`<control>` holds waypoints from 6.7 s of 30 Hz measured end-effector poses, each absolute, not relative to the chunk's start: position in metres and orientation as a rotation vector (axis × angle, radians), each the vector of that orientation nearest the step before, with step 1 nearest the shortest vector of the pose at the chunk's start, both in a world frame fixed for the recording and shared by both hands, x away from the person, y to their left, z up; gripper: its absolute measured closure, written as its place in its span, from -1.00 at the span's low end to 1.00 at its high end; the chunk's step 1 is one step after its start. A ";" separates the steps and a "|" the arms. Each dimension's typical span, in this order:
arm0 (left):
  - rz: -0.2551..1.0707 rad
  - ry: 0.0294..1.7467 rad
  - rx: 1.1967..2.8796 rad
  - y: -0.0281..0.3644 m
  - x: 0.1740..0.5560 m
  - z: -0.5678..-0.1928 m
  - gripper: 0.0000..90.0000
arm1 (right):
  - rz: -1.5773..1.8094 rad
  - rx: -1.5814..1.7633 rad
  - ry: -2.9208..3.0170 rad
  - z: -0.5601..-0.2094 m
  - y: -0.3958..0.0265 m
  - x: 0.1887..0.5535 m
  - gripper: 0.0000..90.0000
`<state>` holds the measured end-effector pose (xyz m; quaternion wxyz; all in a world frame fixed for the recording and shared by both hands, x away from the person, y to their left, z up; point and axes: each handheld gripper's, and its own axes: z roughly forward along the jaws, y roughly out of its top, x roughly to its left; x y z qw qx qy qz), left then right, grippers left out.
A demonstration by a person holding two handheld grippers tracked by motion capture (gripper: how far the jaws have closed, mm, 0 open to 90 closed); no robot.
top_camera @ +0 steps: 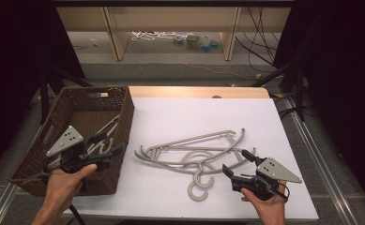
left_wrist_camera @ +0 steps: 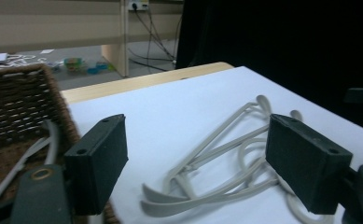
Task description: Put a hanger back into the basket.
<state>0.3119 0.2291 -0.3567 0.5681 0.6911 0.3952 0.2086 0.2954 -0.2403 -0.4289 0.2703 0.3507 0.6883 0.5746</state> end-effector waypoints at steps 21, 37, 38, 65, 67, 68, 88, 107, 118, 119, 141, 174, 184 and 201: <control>0.422 0.843 1.642 0.174 0.297 -0.401 -0.64 | 1.540 0.948 1.883 -0.429 -0.241 0.296 -0.64; 0.363 0.737 1.823 0.119 0.305 -0.425 -0.64 | 1.526 0.948 1.891 -0.428 -0.238 0.294 -0.64; 0.384 0.725 1.838 0.116 0.308 -0.426 -0.64 | 1.539 0.943 1.882 -0.428 -0.238 0.294 -0.64; 0.356 0.539 2.262 0.076 0.370 -0.453 -0.49 | 1.522 0.986 1.921 -0.428 -0.237 0.292 -0.64; 0.337 0.530 2.300 0.073 0.375 -0.455 -0.44 | 1.543 0.982 1.917 -0.429 -0.237 0.293 -0.64; 0.340 0.532 2.314 0.071 0.377 -0.457 -0.42 | 1.544 0.982 1.917 -0.429 -0.236 0.293 -0.64; 0.200 0.527 2.482 0.059 0.406 -0.463 0.22 | 1.555 0.979 1.918 -0.430 -0.235 0.294 -0.64; 0.208 0.491 2.555 0.055 0.414 -0.467 0.55 | 1.538 0.978 1.935 -0.428 -0.236 0.293 -0.64; 0.237 0.474 2.590 0.051 0.416 -0.471 0.58 | 1.534 0.970 1.931 -0.428 -0.236 0.293 -0.64; 0.235 0.476 2.588 0.051 0.416 -0.471 0.58 | 1.547 0.972 1.930 -0.429 -0.235 0.294 -0.64; 0.284 0.443 2.440 0.059 0.411 -0.440 0.81 | 1.551 0.974 1.922 -0.429 -0.236 0.294 -0.64; 0.072 0.546 2.087 0.113 0.377 -0.349 0.82 | 1.523 0.983 1.933 -0.430 -0.238 0.294 -0.64; 0.055 0.544 2.095 0.137 0.367 -0.313 0.82 | 1.519 0.986 1.931 -0.430 -0.237 0.294 -0.64; 0.256 0.697 2.124 0.214 0.369 -0.289 0.82 | 1.525 0.983 1.937 -0.431 -0.236 0.294 -0.64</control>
